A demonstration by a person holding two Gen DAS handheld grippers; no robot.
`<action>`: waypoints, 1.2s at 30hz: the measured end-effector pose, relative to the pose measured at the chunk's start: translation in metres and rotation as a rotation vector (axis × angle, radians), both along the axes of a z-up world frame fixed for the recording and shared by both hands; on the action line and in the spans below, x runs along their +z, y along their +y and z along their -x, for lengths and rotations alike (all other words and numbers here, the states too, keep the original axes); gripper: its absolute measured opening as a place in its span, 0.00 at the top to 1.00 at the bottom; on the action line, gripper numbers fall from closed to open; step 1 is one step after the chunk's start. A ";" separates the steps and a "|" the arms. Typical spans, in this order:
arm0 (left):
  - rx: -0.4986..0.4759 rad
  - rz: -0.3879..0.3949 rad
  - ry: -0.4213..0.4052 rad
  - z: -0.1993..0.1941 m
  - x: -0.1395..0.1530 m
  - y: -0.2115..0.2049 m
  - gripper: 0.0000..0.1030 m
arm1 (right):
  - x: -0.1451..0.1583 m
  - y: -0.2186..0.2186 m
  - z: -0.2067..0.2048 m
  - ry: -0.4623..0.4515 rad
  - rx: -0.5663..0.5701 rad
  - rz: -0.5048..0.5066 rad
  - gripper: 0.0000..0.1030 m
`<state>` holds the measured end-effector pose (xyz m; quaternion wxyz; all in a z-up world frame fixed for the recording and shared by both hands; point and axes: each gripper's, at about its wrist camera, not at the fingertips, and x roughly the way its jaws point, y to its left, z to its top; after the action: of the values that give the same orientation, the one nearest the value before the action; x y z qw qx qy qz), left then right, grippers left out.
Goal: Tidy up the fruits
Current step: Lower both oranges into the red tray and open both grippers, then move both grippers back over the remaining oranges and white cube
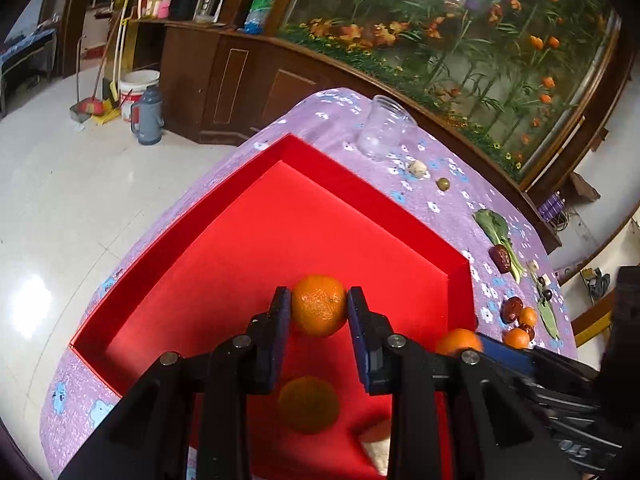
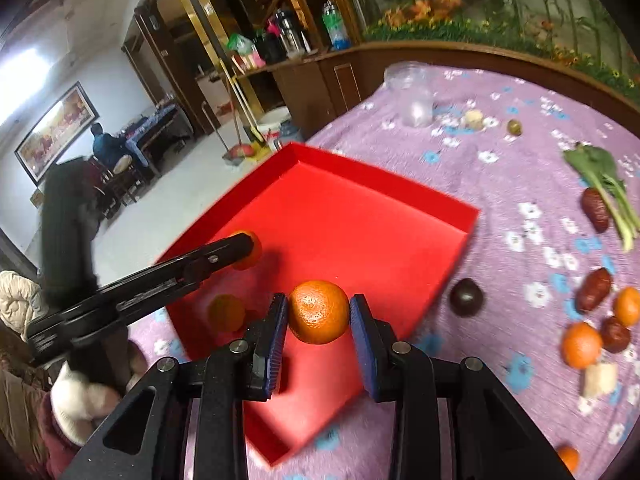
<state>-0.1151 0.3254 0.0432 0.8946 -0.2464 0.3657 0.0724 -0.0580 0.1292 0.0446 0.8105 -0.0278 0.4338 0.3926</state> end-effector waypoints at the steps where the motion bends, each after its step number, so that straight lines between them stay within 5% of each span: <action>1: -0.001 0.005 0.000 0.000 -0.001 0.002 0.72 | -0.006 0.007 -0.004 0.013 0.000 0.010 0.66; 8: 0.022 0.030 0.021 -0.004 -0.009 0.010 0.71 | -0.023 0.026 -0.018 0.047 0.000 0.026 0.64; 13: 0.058 0.034 0.002 0.002 -0.001 0.009 0.48 | -0.022 0.026 -0.015 0.042 -0.002 0.009 0.55; 23: 0.101 0.092 -0.064 0.032 0.022 -0.003 0.41 | 0.007 -0.013 0.001 0.005 -0.068 -0.079 0.41; 31: 0.016 -0.047 -0.057 0.032 0.039 -0.063 0.34 | 0.015 -0.082 0.014 -0.020 -0.194 -0.125 0.37; 36: -0.036 -0.197 -0.030 0.032 0.045 -0.110 0.24 | 0.007 -0.131 0.016 0.011 -0.297 -0.147 0.36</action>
<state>-0.1470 0.2156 0.0882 0.9210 -0.1518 0.3478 0.0882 -0.0738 -0.0023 0.0518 0.8571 0.0979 0.4076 0.2994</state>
